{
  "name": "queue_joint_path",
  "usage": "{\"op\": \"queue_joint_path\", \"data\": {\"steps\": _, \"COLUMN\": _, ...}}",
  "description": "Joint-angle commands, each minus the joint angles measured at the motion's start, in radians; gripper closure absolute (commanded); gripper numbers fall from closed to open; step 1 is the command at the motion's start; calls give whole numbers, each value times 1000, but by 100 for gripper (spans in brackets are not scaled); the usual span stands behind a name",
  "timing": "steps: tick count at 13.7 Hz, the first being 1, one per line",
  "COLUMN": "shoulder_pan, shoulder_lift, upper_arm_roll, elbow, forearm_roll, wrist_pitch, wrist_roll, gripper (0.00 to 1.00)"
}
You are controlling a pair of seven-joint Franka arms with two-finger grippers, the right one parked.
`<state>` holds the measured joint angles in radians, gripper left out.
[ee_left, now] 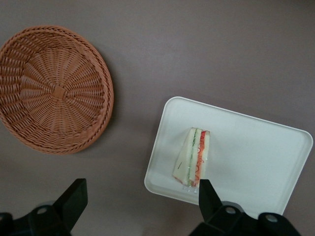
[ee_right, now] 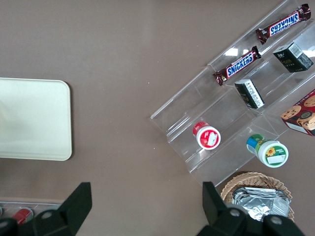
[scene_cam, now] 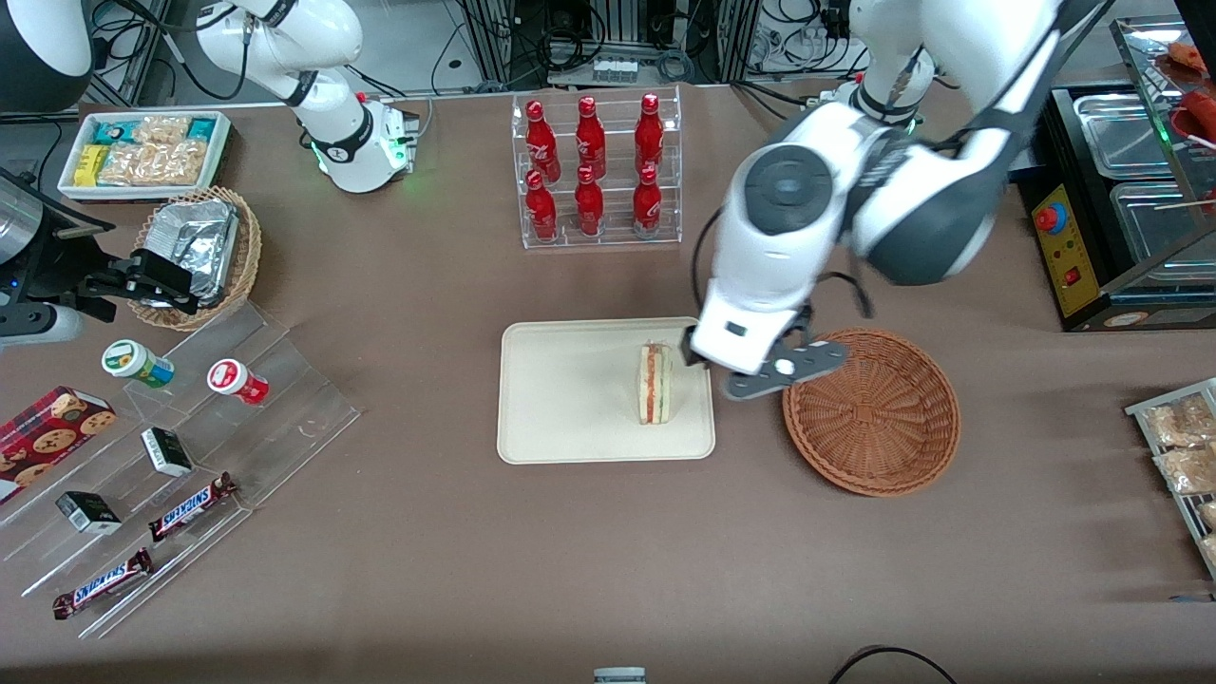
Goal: Place sandwich from basket to tray
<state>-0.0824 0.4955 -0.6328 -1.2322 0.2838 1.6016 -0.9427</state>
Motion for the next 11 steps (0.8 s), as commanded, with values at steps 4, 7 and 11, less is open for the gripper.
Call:
{"op": "queue_joint_path", "data": {"steps": 4, "shoulder_pan": -5, "shoulder_lift": -178, "upper_arm_roll": 228, "elbow": -39, "forearm_roll": -189, "wrist_pitch": -153, "wrist_roll": 350, "gripper": 0}}
{"op": "queue_joint_path", "data": {"steps": 7, "shoulder_pan": -8, "shoulder_lift": -273, "upper_arm_roll": 338, "elbow": -136, "forearm_roll": -236, "wrist_pitch": -173, "wrist_roll": 508, "gripper": 0}}
{"op": "queue_joint_path", "data": {"steps": 11, "shoulder_pan": 0, "shoulder_lift": -417, "upper_arm_roll": 496, "elbow": -285, "forearm_roll": -287, "wrist_pitch": -173, "wrist_roll": 741, "gripper": 0}}
